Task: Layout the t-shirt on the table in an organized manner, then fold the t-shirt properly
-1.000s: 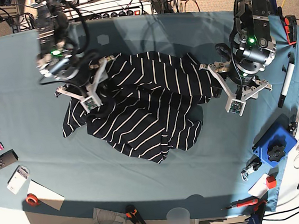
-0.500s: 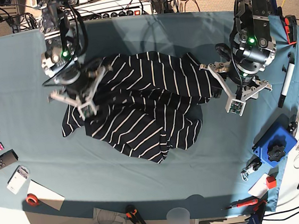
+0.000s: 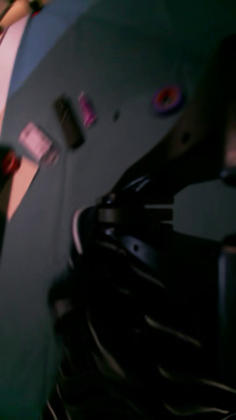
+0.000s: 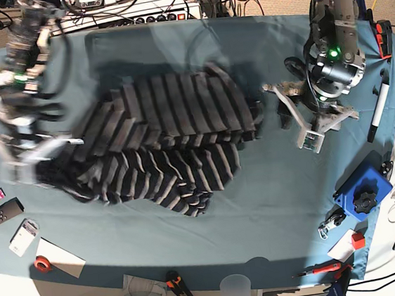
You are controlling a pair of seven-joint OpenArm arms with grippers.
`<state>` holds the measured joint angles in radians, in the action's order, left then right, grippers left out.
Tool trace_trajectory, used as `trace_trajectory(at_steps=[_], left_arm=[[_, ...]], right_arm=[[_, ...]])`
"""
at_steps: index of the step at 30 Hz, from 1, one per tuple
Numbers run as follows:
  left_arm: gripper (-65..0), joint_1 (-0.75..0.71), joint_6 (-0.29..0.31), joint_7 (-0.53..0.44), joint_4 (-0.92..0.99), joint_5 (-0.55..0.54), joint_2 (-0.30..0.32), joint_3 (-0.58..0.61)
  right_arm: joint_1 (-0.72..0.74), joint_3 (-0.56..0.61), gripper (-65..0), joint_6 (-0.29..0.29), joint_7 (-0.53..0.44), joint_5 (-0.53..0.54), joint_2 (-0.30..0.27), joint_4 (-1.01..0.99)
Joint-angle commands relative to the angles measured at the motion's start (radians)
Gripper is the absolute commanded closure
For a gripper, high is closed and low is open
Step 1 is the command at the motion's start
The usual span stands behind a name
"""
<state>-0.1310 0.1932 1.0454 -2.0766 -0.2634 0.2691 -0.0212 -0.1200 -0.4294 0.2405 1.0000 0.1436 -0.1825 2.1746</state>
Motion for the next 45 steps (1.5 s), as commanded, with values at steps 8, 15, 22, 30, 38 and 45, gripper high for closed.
trace_trajectory(at_steps=[8, 15, 22, 30, 38, 45], left_arm=[[-31.6, -0.084, 0.201, -0.018, -0.017, -0.3, 0.002, -0.001], [-31.5, -0.098, 0.2, -0.102, 0.002, -0.293, -0.023, -0.001], [-31.5, -0.011, 0.287, -0.157, 0.157, -0.126, -0.036, 0.13], [-31.6, 0.151, 0.066, -0.203, 0.298, 0.033, -0.036, 0.333], [-31.5, 0.192, 0.048, -0.18, 0.396, 0.057, -0.037, 0.355], [0.0, 0.193, 0.126, -0.2, 0.521, 0.056, -0.056, 0.355]], right_arm=[[-0.058, -0.162, 0.0, 0.051, -0.003, 0.119, -0.011, 0.016], [-0.049, -0.241, 0.0, 0.05, -0.013, 0.131, -0.011, 0.016], [-0.052, -0.246, 0.0, 0.062, 0.032, 0.163, -0.011, 0.016], [-0.055, -0.246, 0.0, 0.086, 0.043, 0.17, -0.011, 0.016], [-0.057, -0.246, 0.0, 0.092, 0.043, 0.17, -0.011, 0.016], [-0.057, -0.246, 0.0, 0.092, 0.039, 0.171, -0.011, 0.016]])
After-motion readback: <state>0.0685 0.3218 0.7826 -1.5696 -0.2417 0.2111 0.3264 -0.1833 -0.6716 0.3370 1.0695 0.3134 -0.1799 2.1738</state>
